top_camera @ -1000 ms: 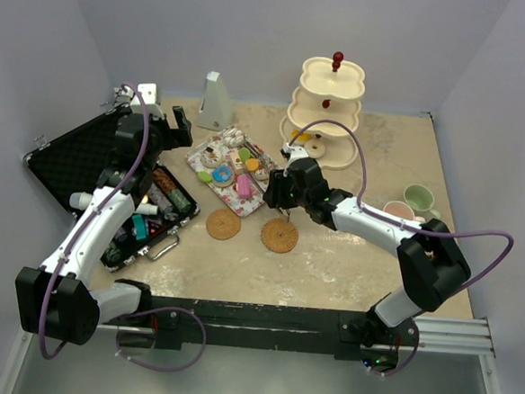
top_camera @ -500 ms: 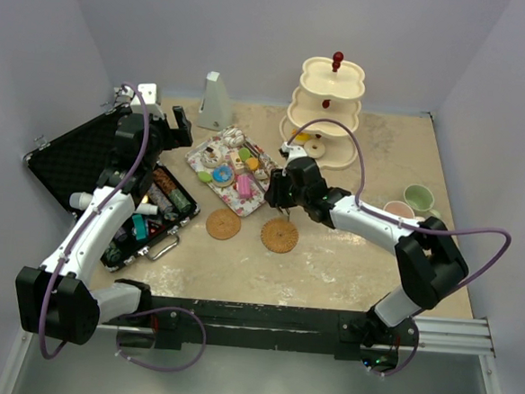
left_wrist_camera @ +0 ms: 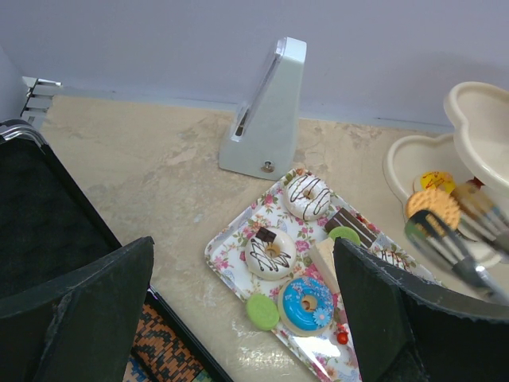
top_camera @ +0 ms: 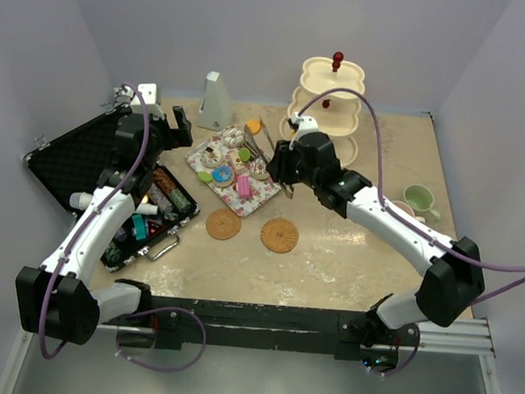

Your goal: Serve the afternoon tea

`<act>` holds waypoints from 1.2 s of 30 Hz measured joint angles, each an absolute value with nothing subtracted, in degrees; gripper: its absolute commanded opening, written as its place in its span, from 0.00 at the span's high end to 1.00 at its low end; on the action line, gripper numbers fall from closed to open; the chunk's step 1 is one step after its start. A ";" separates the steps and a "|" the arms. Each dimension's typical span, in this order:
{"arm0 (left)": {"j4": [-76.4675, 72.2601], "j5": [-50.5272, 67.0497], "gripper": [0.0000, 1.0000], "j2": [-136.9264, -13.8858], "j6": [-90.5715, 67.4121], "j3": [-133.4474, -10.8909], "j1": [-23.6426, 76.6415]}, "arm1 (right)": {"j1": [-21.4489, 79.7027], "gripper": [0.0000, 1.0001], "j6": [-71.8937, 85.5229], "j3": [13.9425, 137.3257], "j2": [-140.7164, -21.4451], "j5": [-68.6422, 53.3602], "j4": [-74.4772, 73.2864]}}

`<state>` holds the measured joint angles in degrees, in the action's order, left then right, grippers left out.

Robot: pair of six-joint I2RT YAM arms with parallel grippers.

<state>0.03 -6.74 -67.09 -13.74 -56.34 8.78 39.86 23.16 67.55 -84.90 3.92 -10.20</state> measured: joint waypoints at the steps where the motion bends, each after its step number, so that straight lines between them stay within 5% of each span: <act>1: 0.03 -6.74 0.00 -67.09 -13.74 -56.34 8.78 | 39.86 0.67 23.00 68.82 -84.20 4.54 -10.85; 15: 0.03 -6.70 0.00 -67.09 -13.74 -56.34 8.78 | 24.10 0.67 18.90 81.95 -78.46 6.35 -14.44; 36: 0.03 -6.63 0.00 -67.09 -13.74 -56.34 8.82 | 19.77 0.65 18.33 79.64 -79.35 1.13 -14.24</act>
<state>0.03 -6.63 -67.09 -13.74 -56.34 8.82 19.77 18.33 79.64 -79.35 1.13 -14.24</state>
